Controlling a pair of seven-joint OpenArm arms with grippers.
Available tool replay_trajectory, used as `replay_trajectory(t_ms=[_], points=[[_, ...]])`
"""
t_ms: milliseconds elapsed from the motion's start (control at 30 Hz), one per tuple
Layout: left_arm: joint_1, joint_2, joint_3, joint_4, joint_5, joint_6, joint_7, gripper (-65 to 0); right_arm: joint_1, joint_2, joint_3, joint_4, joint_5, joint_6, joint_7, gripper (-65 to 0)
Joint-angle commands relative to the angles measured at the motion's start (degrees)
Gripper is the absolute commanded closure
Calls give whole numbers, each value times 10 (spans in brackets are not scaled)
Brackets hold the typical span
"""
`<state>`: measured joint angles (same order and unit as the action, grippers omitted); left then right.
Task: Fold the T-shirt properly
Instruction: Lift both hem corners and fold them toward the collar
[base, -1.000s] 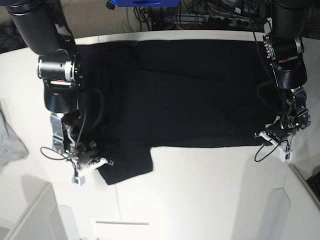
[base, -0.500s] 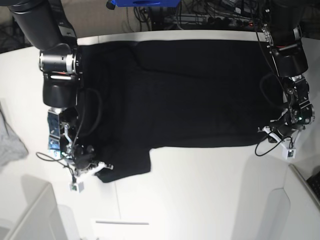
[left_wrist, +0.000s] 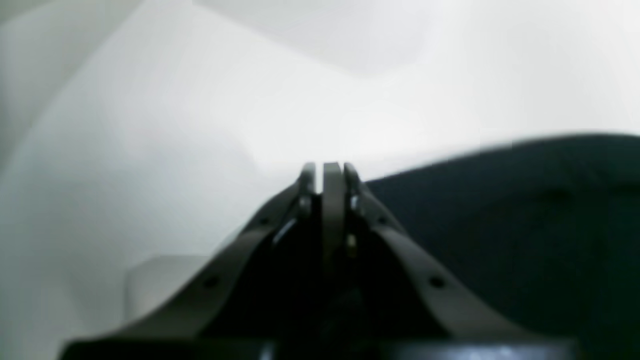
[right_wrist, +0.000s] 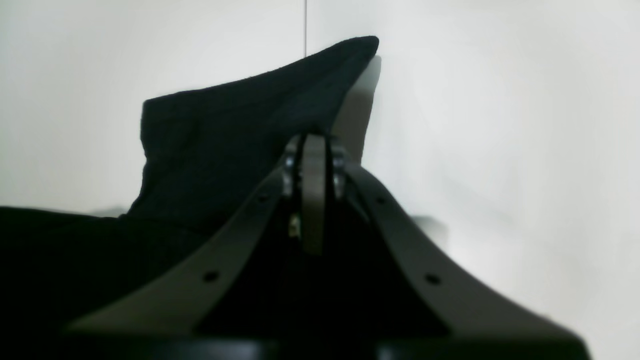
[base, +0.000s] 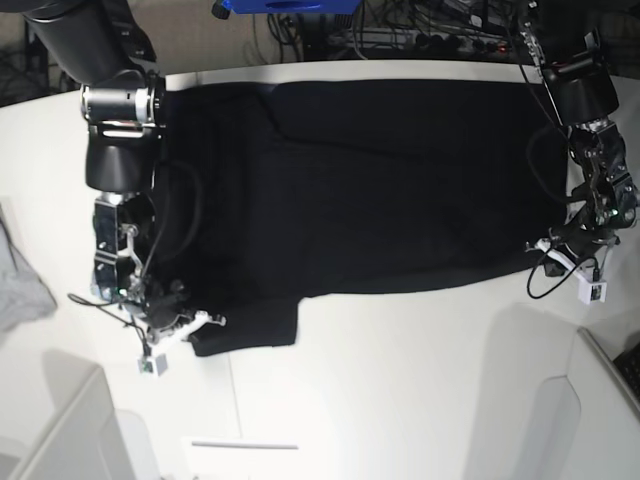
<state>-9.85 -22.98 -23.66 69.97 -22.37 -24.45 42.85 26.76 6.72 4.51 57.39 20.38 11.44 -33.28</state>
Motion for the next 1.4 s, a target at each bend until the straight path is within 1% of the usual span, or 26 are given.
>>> replay_trajectory(t_ms=[0,133,267,333,433,500,633,767,867,1033,1167,1300,1367], points=[[-5,-12,-4,22,-5,-4,-10,0,11,4,3,20,5,2,7,0],[14,-12,-5,66,-5,-4,-9,0,-3,4,5,58,5,2,-11,0],[26,-7,-52,117,-5,-4,34,0,-18,5,6,85,5,2,-24,0],[26,3,-73,137,-5,-6,53,0,-28,5,6,100,5,2,-24,0],[33,4,-79,156,-4,-27,73,0,-40,5,6,117,5,2,-24,0],[42,5,-79,166,-4,-30,81,0,-51,5,6,131,5,2,-24,0],[64,6,-80,183,-4,-31,82,0,-70,5,7,170,5,2,-45,0],[82,6,-81,206,-5,-31,83,0,-90,5,7,208,5,2,-49,0],[95,6,-82,218,-5,-31,83,0,-103,5,8,234,5,2,-66,0],[111,14,-116,233,-5,-32,84,0,-127,4,8,281,5,1,-76,0],[129,14,-120,238,-5,-33,84,0,-145,4,8,314,5,1,-91,0],[152,18,-120,263,-5,-33,84,0,-167,2,33,351,5,-16,-105,0],[158,19,-120,274,-5,-33,84,0,-173,2,37,363,5,-16,-118,0]])
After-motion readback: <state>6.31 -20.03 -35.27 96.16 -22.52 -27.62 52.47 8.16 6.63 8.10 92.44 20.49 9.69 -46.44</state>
